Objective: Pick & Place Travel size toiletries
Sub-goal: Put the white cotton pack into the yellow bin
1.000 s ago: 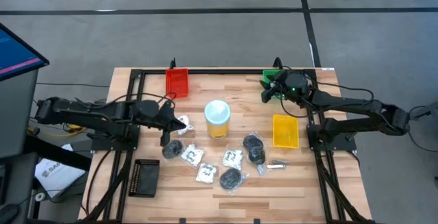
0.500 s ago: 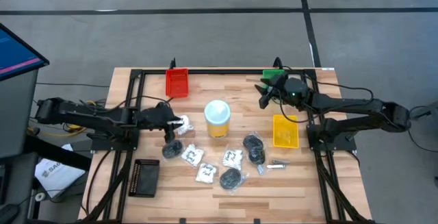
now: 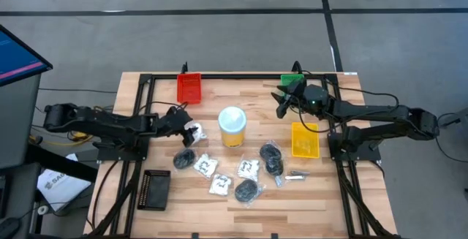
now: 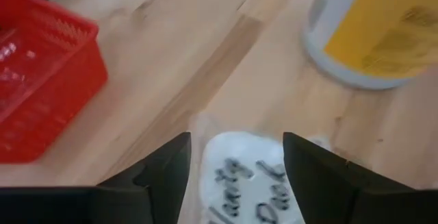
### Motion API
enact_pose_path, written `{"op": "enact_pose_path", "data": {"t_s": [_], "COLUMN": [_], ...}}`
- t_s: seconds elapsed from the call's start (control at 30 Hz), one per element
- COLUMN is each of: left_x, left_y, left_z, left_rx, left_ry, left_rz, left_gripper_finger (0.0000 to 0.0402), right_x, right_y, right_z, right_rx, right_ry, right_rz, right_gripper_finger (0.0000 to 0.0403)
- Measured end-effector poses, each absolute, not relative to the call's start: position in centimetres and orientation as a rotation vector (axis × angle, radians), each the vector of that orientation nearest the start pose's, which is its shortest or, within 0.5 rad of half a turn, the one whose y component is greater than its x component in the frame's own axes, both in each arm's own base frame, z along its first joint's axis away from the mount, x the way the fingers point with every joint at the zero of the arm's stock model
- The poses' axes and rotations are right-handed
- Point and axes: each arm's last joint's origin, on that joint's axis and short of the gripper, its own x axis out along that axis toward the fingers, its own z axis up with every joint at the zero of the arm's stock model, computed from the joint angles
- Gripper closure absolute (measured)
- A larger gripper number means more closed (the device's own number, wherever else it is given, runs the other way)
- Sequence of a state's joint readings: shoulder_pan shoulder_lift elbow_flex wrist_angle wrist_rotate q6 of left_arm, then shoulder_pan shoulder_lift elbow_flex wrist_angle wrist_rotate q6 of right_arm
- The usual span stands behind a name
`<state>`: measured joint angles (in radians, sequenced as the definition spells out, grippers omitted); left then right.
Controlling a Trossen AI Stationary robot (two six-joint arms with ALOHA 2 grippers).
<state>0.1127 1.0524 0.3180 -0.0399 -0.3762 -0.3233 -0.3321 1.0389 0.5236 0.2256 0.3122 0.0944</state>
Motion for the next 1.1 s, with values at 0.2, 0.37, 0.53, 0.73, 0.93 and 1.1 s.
{"op": "enact_pose_path", "data": {"t_s": [0.2,0.37,0.53,0.73,0.93,1.1], "left_x": [18.1,18.5,18.9,19.2,19.3,19.4], "left_y": [3.7,4.0,4.3,4.8,4.9,4.9], "left_z": [13.7,13.2,12.5,11.4,11.2,11.3], "left_rx": [-0.207,-0.211,-0.219,-0.259,-0.299,-0.3], "left_ry": [0.73,0.733,0.745,0.792,0.798,0.791], "left_rz": [0.613,0.626,0.626,0.594,0.544,0.536], "left_gripper_finger": [0.0183,0.0186,0.0187,0.0188,0.0226,0.0322], "right_x": [20.5,20.5,20.5,20.5,20.5,20.5], "right_y": [-8.0,-8.0,-8.0,-8.0,-8.0,-8.0], "right_z": [23.5,23.5,23.5,23.5,23.5,23.5], "right_rx": [0.093,0.093,0.078,0.075,0.076,0.076], "right_ry": [0.264,0.264,0.27,0.27,0.27,0.27], "right_rz": [-0.653,-0.653,-0.651,-0.651,-0.651,-0.651], "right_gripper_finger": [0.0228,0.0228,0.0228,0.0228,0.0228,0.0228]}}
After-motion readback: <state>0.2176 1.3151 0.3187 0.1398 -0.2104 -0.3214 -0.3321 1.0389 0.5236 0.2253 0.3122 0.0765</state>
